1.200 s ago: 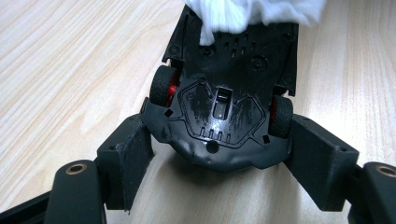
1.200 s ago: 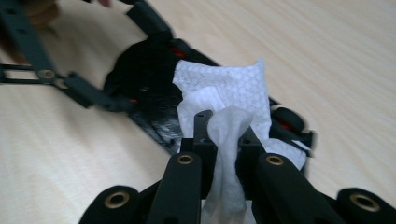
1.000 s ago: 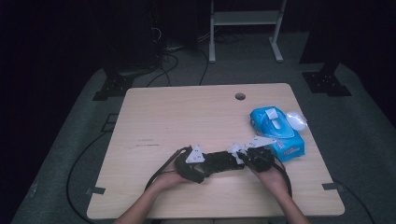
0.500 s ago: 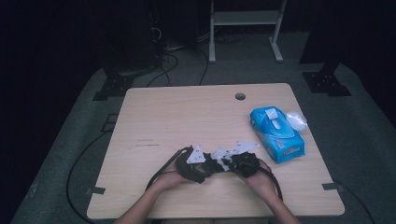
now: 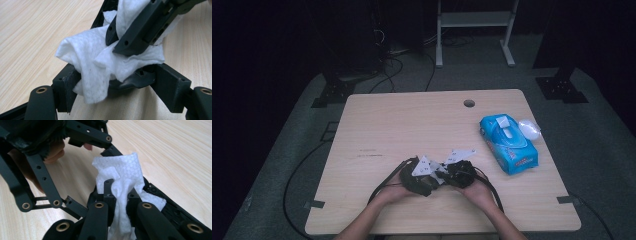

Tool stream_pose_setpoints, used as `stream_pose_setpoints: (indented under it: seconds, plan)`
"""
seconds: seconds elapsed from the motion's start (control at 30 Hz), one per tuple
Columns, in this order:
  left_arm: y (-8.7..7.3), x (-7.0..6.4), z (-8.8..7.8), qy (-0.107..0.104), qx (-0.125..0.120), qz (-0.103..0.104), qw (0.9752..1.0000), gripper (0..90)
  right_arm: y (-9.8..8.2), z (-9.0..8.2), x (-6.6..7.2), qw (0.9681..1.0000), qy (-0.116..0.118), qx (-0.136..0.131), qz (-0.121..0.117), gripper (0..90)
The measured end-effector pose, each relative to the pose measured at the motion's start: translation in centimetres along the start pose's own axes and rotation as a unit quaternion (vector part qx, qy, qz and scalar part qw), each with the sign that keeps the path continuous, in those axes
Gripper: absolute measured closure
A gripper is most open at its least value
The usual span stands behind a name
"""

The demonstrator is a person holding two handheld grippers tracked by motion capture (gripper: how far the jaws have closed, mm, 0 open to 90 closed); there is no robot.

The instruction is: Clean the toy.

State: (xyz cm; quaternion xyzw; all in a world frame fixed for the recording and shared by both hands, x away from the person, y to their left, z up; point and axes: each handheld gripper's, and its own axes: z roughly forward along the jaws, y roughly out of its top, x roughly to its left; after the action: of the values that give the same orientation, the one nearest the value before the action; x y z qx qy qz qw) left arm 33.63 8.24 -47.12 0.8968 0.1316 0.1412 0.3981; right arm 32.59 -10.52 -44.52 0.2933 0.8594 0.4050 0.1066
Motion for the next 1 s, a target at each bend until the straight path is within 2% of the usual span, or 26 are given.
stream_pose_setpoints:
  seconds: [0.03, 0.13, 0.17, 0.2, 0.23, 0.3, 0.33, 0.37, 0.47, 0.57, 0.63, 0.73, 0.83, 0.87, 0.93, 1.0]
  plan:
    - [0.0, 0.0, 0.0, -0.001, 0.0, 0.002, 1.0, 26.6, 0.0, 0.0, 0.0, 1.0, 0.002, 0.002, -0.002, 83.4]
    - [0.1, -0.3, 0.2, -0.002, 0.011, 0.013, 0.9999, 26.6, 0.3, 0.6, 1.0, 0.9991, 0.031, 0.012, -0.026, 83.2]
    - [0.1, -0.3, 0.2, -0.002, 0.014, 0.013, 0.9998, 26.8, 0.4, 0.9, 1.4, 0.9988, 0.029, 0.018, -0.034, 83.3]
    - [-0.1, -0.4, 0.2, -0.005, 0.006, 0.006, 0.9999, 29.4, 0.4, 1.2, 1.5, 0.9988, 0.024, 0.02, -0.039, 83.3]
    - [-0.2, -0.3, 0.0, -0.009, -0.004, 0.004, 0.9999, 35.5, 0.5, 1.2, 1.5, 0.999, 0.013, 0.018, -0.039, 83.3]
    - [-0.2, 0.1, -0.2, -0.007, -0.011, -0.004, 0.9999, 41.2, 0.5, 1.1, 1.0, 0.9997, -0.001, 0.006, -0.026, 83.4]
    - [-0.3, 0.3, -0.3, -0.009, -0.023, -0.018, 0.9995, 43.7, 0.4, 0.9, 0.6, 0.9997, -0.007, 0.003, -0.022, 83.4]
    - [-0.3, 0.6, -0.4, -0.013, -0.021, -0.025, 0.9994, 43.8, 0.4, 0.9, 0.3, 0.9997, -0.014, 0.009, -0.02, 83.4]
    - [-0.3, 0.7, -0.3, -0.012, -0.016, -0.026, 0.9995, 35.0, -0.1, 1.0, -0.2, 0.9995, -0.004, 0.026, -0.014, 83.4]
    - [-0.1, 0.6, -0.5, -0.013, -0.022, -0.024, 0.9994, 34.0, 0.0, 0.3, -0.2, 0.9998, -0.012, 0.009, -0.012, 83.4]
    - [0.0, 0.6, -0.6, -0.012, -0.023, -0.025, 0.9993, 31.7, 0.1, -0.7, -0.7, 0.9996, -0.026, -0.006, 0.001, 83.3]
    - [0.1, 0.6, -0.3, -0.018, -0.023, -0.038, 0.9989, 25.1, -0.3, -2.3, -2.0, 0.9986, -0.048, -0.011, 0.017, 83.4]
    - [0.6, 0.2, 0.4, -0.027, -0.02, -0.036, 0.9988, 19.9, -1.2, -3.3, -3.2, 0.9972, -0.062, 0.0, 0.043, 83.3]
    - [0.8, 0.0, 0.7, -0.027, -0.02, -0.034, 0.9988, 18.6, -1.5, -3.4, -3.4, 0.9968, -0.067, 0.008, 0.044, 83.3]
    - [1.2, -0.3, 1.2, -0.029, -0.017, -0.03, 0.999, 17.0, -1.9, -3.3, -3.4, 0.997, -0.061, 0.013, 0.047, 83.3]
    - [1.4, -0.3, 1.8, -0.024, -0.01, -0.028, 0.9993, 15.4, -1.9, -2.9, -3.1, 0.9975, -0.06, 0.017, 0.033, 83.3]
